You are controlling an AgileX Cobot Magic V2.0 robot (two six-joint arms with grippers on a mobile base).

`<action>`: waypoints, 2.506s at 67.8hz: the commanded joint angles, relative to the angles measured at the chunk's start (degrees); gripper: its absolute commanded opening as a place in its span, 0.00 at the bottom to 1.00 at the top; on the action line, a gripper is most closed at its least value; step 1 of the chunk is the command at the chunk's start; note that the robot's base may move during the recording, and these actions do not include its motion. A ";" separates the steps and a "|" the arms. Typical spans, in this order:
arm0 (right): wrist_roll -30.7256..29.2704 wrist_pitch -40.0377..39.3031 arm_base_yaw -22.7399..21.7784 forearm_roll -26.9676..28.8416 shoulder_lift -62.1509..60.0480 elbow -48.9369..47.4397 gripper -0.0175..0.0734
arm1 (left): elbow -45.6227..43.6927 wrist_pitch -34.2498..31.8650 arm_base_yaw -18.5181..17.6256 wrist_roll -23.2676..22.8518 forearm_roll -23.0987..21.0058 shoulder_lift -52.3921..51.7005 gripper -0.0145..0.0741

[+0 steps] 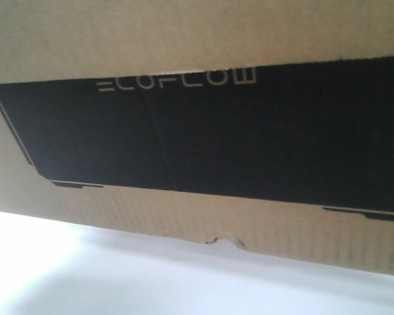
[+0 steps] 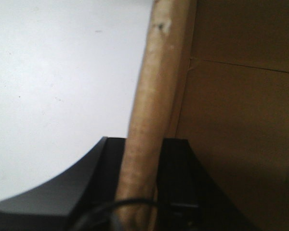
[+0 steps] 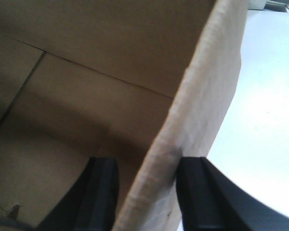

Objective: Grab box from left shelf to table start
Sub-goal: 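Lower the box with both grippers onto the white table, then open both grippers and release the box walls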

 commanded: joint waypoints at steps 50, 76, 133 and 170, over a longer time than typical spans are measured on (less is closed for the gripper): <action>-3.65 0.09 0.14 1.29 2.26 -3.29 0.26 | -2.40 -3.26 0.63 0.63 0.67 -1.34 0.06; -3.59 -4.36 0.14 0.57 21.79 -3.41 0.26 | -4.19 2.65 0.84 0.06 2.04 -0.96 0.06; 2.45 -10.72 -2.81 0.57 35.16 -3.41 0.26 | -4.19 0.94 3.86 -2.89 -3.02 10.68 0.18; 3.44 -6.06 -2.81 -2.46 34.65 -5.18 0.88 | -5.12 2.92 4.35 -1.00 -3.36 9.24 0.76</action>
